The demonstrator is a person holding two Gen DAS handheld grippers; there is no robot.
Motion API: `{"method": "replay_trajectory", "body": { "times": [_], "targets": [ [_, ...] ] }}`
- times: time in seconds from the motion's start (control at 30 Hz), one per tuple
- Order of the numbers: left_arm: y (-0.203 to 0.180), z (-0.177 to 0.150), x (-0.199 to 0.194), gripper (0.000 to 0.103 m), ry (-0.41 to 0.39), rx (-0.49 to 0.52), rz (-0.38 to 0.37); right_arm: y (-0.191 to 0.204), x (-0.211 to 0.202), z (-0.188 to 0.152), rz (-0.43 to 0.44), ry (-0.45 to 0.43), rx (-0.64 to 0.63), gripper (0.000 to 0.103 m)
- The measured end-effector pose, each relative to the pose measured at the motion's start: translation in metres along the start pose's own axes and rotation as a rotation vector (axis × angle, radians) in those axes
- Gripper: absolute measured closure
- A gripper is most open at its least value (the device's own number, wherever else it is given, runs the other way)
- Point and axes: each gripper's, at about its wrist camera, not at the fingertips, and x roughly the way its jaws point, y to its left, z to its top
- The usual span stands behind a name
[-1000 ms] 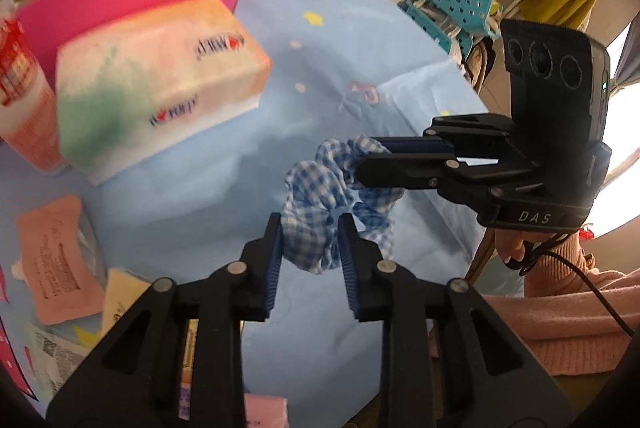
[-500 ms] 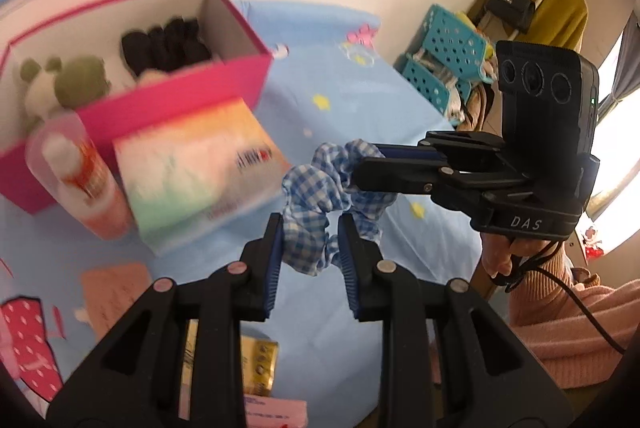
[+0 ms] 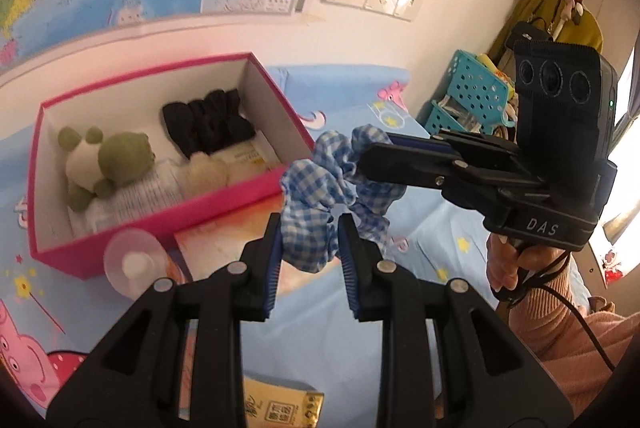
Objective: Organize soft objects
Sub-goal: 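Lift the scrunchie into the pink box and open the right gripper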
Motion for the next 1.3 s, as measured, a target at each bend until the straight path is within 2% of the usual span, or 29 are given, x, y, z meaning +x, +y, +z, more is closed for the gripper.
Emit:
{"method": "replay_trajectory", "body": {
  "times": [0.23,0.47,0.7,1.3],
  "targets": [
    [0.009,0.021,0.008,0.073,-0.004,-0.005,0.050,-0.009,0.014,0.021,-0.007,-0.011,-0.001,0.093],
    [0.021,0.036,0.021,0.073,0.016,-0.034,0.063,-0.017,0.029,0.034,-0.026,-0.007,0.001,0.093],
    [0.031,0.049,0.032,0.073,0.035,-0.065,0.069,-0.028,0.046,0.040,-0.050,0.011,0.016,0.093],
    [0.044,0.064,0.066,0.073,0.082,-0.100,0.139,-0.048,0.072,0.050,-0.125,0.051,0.019,0.093]
  ]
}}
